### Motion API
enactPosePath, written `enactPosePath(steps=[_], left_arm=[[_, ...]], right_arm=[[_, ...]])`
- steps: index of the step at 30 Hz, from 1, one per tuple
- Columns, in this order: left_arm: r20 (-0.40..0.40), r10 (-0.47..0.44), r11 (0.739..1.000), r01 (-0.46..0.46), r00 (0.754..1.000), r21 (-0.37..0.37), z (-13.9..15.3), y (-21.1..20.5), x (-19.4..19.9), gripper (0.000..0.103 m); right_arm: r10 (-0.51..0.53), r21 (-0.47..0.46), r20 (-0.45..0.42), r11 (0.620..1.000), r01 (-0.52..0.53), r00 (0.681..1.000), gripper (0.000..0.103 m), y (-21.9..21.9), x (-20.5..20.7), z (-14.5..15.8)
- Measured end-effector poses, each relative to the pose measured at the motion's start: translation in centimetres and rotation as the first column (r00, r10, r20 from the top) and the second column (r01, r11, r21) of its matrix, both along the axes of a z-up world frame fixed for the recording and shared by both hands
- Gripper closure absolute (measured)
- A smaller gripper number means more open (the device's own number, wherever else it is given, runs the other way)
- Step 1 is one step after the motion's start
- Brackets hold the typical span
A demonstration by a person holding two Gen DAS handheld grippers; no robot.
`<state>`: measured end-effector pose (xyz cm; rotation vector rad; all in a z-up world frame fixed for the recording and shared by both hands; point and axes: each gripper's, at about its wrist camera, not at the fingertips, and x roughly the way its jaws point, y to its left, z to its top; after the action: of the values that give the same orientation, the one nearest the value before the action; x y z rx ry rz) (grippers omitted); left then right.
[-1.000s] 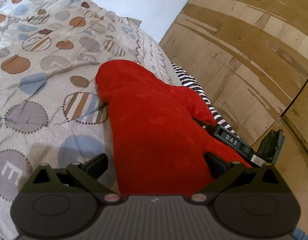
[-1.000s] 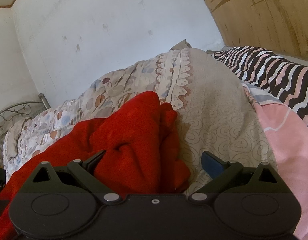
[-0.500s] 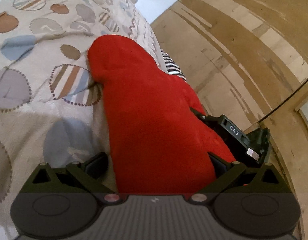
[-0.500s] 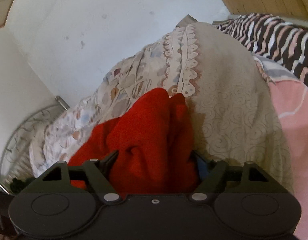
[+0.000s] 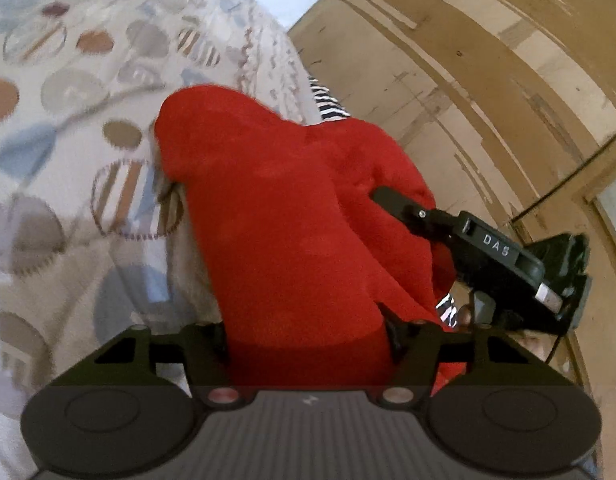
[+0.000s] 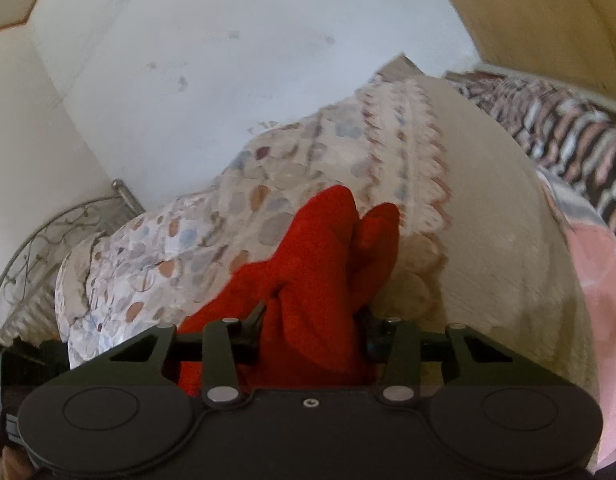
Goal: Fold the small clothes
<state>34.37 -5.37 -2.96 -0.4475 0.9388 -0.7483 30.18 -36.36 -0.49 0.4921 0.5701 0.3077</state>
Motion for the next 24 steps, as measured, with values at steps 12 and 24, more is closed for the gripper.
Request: enactPosePath(steps=[12, 24], left_arm=[[0.250, 0.103, 0.977, -0.145, 0.963, 0.153, 8.1, 8.9, 0.3, 0.036], [0.132, 0.282, 0.932, -0.304, 0.950, 0.198, 1.1, 19.2, 4.1, 0.035]], right_arm=[[0.116, -0.004, 0.155, 0.993, -0.117, 0.981, 0.060, 10.0, 4.6, 4.7], [0.236, 0.020, 0.035, 0.971, -0.237, 0.971, 0.060, 21.2, 15.1, -1.3]])
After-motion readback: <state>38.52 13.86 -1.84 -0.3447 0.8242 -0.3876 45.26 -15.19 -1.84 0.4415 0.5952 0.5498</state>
